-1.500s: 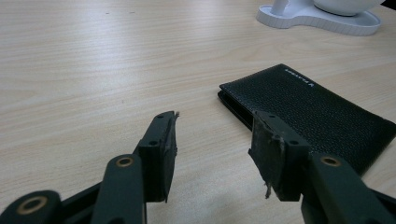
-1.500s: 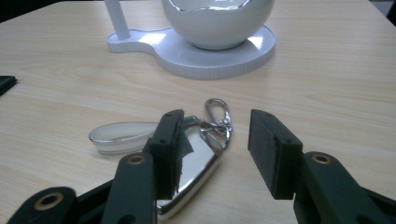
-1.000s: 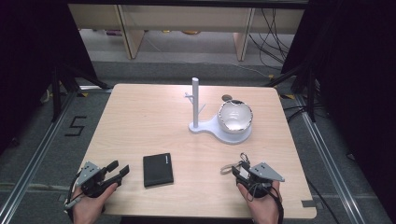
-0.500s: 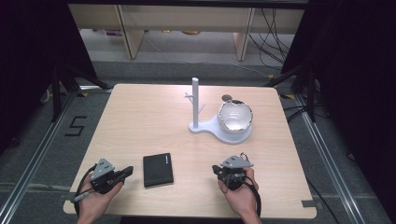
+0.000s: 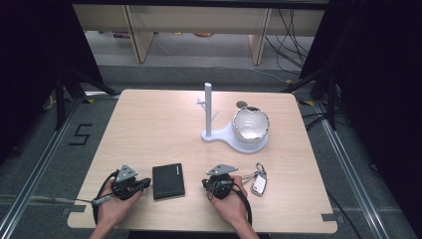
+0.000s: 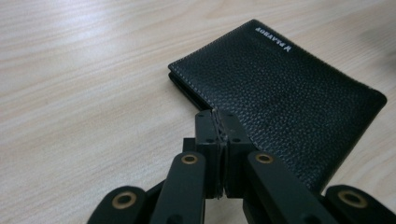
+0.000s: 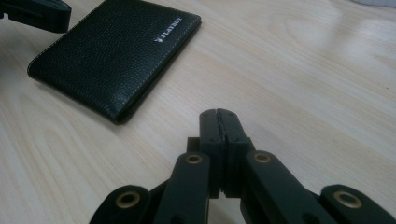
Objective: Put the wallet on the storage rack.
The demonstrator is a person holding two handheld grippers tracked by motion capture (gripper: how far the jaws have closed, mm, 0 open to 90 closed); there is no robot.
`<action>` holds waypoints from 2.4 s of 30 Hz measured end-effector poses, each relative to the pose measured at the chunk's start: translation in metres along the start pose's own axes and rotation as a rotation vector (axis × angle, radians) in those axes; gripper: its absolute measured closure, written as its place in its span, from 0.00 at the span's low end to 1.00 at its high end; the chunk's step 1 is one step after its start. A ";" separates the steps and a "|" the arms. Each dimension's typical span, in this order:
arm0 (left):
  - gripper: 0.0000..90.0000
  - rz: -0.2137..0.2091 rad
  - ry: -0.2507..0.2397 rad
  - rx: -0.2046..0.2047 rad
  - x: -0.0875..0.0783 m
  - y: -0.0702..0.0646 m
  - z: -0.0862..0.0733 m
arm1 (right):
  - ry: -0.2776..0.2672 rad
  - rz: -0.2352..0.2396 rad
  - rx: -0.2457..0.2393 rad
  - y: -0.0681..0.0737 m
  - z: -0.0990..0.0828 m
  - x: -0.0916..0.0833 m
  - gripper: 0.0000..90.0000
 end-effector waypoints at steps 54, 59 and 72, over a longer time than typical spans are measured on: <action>0.85 -0.117 -0.041 -0.028 0.012 -0.040 0.016 | 0.084 0.057 0.272 -0.017 0.043 0.044 0.72; 0.85 -0.110 -0.023 0.009 0.015 -0.045 0.014 | 0.072 0.071 0.269 -0.020 0.049 0.054 0.69; 0.92 -0.100 -0.028 0.050 0.018 -0.048 0.011 | 0.099 0.111 0.297 -0.022 0.051 0.069 0.65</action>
Point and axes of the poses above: each handheld gripper's, and its own axes: x roughly forward along the jaws, z roughly out of its top, y roughly to its left, the point moved 3 cm from there along x, roughly forward along the jaws, and after that the axes turned 7 degrees about -y, right-handed, at the moved point
